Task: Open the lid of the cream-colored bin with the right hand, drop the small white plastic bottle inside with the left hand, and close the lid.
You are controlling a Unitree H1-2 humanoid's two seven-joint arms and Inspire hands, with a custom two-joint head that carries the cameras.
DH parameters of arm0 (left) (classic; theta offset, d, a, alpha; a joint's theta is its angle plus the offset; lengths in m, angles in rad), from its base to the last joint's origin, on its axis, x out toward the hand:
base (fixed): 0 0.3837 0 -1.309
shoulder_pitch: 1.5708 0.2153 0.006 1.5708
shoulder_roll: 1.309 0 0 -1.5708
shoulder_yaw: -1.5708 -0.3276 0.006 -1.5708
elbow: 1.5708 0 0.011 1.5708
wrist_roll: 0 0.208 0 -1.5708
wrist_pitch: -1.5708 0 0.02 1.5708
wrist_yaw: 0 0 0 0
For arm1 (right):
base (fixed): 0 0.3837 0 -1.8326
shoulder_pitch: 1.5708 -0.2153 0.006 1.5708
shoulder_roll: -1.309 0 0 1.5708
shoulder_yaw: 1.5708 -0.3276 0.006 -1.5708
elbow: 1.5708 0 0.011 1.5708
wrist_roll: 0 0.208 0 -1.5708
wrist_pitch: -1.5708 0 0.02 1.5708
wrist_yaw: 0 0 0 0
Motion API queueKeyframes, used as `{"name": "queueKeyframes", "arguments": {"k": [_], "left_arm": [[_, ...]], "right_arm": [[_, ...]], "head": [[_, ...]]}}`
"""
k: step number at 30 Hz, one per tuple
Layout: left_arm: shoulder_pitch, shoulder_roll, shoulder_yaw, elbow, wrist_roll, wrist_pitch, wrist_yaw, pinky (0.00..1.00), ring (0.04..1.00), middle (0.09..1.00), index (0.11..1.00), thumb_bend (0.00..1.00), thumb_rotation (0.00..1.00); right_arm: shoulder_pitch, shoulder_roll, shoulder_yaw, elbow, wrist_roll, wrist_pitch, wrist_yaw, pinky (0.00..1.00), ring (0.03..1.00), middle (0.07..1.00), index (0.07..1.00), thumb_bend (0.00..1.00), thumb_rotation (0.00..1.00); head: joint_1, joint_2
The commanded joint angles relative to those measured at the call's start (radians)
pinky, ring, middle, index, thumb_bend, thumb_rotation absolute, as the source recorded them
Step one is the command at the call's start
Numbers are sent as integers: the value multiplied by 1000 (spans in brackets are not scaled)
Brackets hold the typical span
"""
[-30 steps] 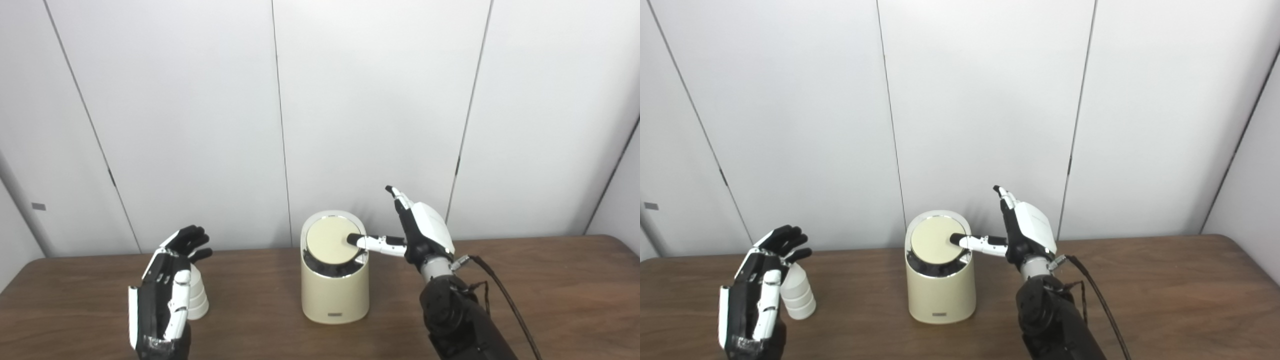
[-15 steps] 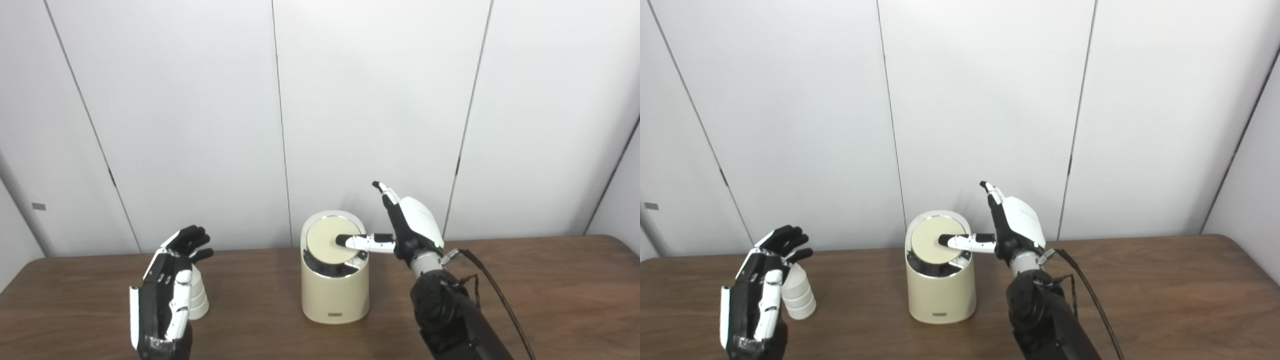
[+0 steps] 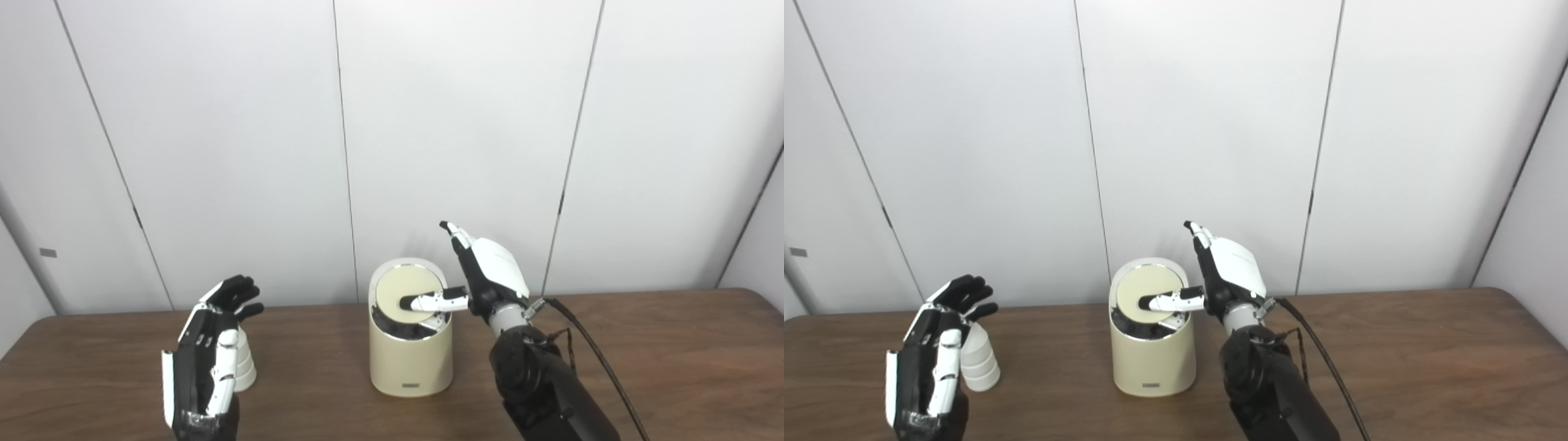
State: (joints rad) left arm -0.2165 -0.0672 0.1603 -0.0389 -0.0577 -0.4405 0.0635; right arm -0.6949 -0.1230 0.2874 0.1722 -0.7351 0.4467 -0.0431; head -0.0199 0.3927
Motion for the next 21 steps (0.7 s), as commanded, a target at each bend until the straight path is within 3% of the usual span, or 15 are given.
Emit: {"name": "queueKeyframes", "arguments": {"k": [1,9,14,16,17,20,21], "left_arm": [[-36,0,-6,-32,3,-29,1,676,748,761,742,265,560],[-36,5,-5,-35,-8,-29,-3,674,748,758,738,255,544],[-35,9,-4,-33,-8,-29,-5,671,747,759,741,243,541],[-36,8,-4,-31,-4,-29,-2,670,744,756,738,248,535],[-35,8,-4,-30,-4,-29,-2,668,743,755,737,250,533],[-35,10,-5,-29,-4,-29,-4,672,746,757,736,253,530],[-35,10,-6,-30,-4,-29,-4,673,747,758,736,252,532]], "right_arm": [[-49,-4,5,-13,-26,-5,-12,861,947,952,946,991,383],[-49,-9,23,-7,-39,-5,-31,816,920,937,927,898,32],[-46,-14,26,-6,-36,-16,-43,790,909,929,919,880,0],[-46,-14,23,-12,-31,-11,-37,791,910,929,918,870,6],[-45,-12,19,-18,-26,-4,-31,800,914,932,922,865,60],[-44,-8,10,-30,-14,8,-16,836,932,948,939,873,327],[-43,-6,5,-35,-8,10,-10,841,934,950,942,875,376]], "head": [[-2,1],[-5,4],[-7,6],[-7,7],[-7,7],[-8,7],[-8,6]]}}
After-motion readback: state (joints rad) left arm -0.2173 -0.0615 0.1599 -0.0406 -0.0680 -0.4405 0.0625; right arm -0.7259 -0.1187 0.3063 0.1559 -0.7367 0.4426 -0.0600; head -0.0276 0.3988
